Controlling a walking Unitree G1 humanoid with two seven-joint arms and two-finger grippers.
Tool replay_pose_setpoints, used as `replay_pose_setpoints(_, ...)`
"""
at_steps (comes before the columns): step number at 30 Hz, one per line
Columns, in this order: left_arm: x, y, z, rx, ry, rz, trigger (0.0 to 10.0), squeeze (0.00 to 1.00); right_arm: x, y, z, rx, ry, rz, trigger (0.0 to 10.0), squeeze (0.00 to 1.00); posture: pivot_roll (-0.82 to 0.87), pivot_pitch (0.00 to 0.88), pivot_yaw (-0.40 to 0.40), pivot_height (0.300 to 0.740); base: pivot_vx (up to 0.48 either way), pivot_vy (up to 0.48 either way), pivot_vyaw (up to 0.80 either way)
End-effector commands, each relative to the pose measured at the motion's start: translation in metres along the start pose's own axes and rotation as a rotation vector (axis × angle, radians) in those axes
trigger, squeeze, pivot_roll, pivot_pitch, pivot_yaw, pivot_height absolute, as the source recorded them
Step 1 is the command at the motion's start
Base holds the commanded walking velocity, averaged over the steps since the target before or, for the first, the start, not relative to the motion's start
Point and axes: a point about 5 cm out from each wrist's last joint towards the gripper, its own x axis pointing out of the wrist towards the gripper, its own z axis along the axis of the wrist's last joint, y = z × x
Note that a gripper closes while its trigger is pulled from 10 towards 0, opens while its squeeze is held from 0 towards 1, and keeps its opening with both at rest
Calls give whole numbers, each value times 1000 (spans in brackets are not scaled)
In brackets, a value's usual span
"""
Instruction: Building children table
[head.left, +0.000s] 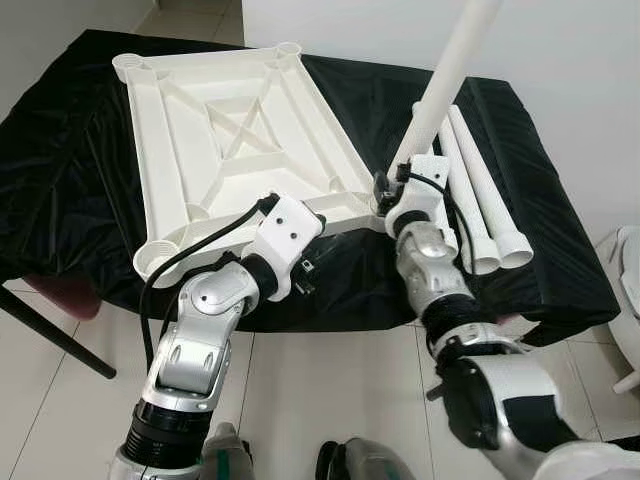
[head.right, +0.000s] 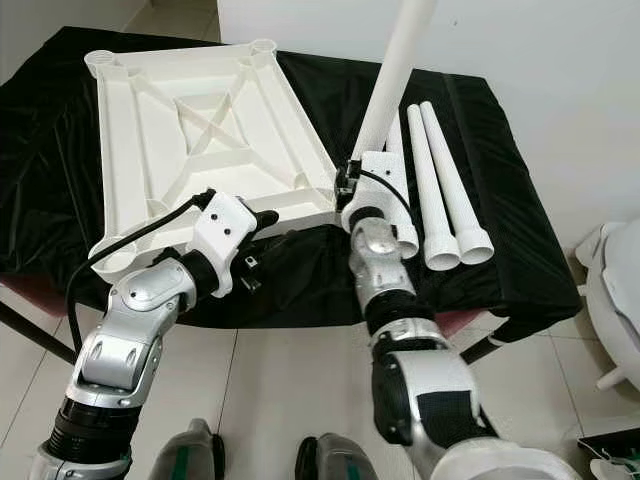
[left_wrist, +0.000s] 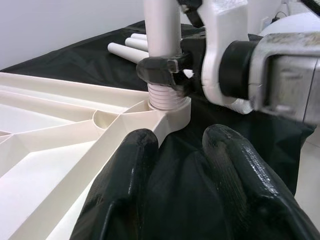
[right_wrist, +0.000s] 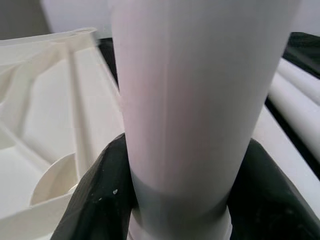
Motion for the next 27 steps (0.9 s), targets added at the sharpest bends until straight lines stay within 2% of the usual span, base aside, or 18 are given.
replay_pose_setpoints(1, -1, 2, -1, -5, 3, 92, 10000, 0, -7, -10, -18, 10, 78, -112, 10000, 0, 91, 11, -73, 740, 0, 0, 0)
replay_pose_setpoints(3, -1, 2, -1, -5, 3, 91, 10000, 0, -9, -9, -18, 13, 72, -137, 10000, 0, 91, 11, -73, 740, 0, 0, 0)
replay_pose_setpoints(7, 0, 2, -2, -3, 2, 87, 10000, 0, -11, 2, -18, 19, 73, -88, 10000, 0, 91, 6, -74, 740, 0, 0, 0)
replay_pose_setpoints(17, 0, 2, -2, 2, 2, 88, 10000, 0, -12, -5, -22, 0, 92, -114, 10000, 0, 94, 0, -78, 740, 0, 0, 0)
replay_pose_setpoints(19, 0, 2, -2, 3, 2, 87, 10000, 0, -11, -7, -22, -1, 93, -115, 10000, 35, 94, 0, -78, 740, 0, 0, 0)
replay_pose_setpoints(20, 0, 2, -2, 4, 2, 87, 10000, 0, -11, -7, -23, -4, 102, -100, 10000, 1000, 93, 0, -77, 740, 0, 0, 0)
replay_pose_setpoints(23, 0, 2, -2, 6, 1, 86, 10000, 0, -11, -7, -23, -2, 103, -75, 10000, 1000, 91, 0, -76, 740, 0, 0, 0)
replay_pose_setpoints(25, 1, 2, -2, 7, 0, 86, 10000, 0, -11, -5, -21, 25, 88, 13, 10000, 1000, 93, 0, -78, 740, 0, 0, 0)
replay_pose_setpoints(27, 1, 2, -2, 8, 0, 88, 10000, 0, -10, -7, -18, 37, 72, 42, 10000, 1000, 93, 0, -78, 740, 0, 0, 0)
